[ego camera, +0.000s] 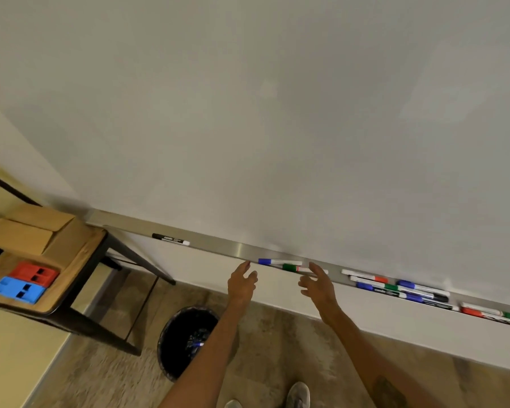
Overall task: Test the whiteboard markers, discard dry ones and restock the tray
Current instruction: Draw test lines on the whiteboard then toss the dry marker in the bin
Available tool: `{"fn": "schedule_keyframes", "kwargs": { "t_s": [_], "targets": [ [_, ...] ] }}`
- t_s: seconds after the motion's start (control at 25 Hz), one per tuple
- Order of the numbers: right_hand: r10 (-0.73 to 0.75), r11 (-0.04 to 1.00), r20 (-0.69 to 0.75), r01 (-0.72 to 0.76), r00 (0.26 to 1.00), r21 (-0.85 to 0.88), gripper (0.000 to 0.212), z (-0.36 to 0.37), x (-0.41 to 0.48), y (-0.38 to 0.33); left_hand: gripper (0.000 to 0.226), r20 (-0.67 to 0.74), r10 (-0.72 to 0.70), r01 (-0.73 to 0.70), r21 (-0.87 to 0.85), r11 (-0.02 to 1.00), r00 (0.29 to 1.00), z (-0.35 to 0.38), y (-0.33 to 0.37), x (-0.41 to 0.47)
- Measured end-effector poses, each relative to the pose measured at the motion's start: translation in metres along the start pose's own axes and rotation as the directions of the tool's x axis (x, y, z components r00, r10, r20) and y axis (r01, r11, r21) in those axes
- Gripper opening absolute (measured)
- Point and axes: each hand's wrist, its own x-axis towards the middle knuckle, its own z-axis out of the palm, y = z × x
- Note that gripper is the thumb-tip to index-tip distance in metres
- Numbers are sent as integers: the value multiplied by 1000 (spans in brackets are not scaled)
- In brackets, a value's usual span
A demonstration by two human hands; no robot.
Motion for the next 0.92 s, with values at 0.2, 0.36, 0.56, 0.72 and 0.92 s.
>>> {"fn": "schedule_keyframes", "kwargs": {
  "t_s": [0.2, 0.36, 0.56, 0.72, 0.92],
  "targets": [
    [76, 997, 156, -79, 985, 12, 55, -14, 29, -12, 46, -22, -16, 18, 77, 997, 1000, 39, 12, 10],
    [160, 986, 190, -167, 969, 19, 47, 0, 49, -7, 46, -77, -80, 83, 43, 996, 994, 53, 17, 15],
    [141, 987, 179, -153, 974, 56, 60, 7, 51, -6, 42, -112, -73, 72, -8, 997, 991, 61, 23, 17],
    [-40, 999, 3, 40, 999, 31, 45, 8, 43, -10, 31, -285, 47, -67, -60, 996, 957, 61, 36, 8],
    [-271, 963, -144, 270, 952, -27, 16, 10, 21, -37, 21, -319, 142, -243, -302, 922, 937, 55, 82, -11]
  ]
}}
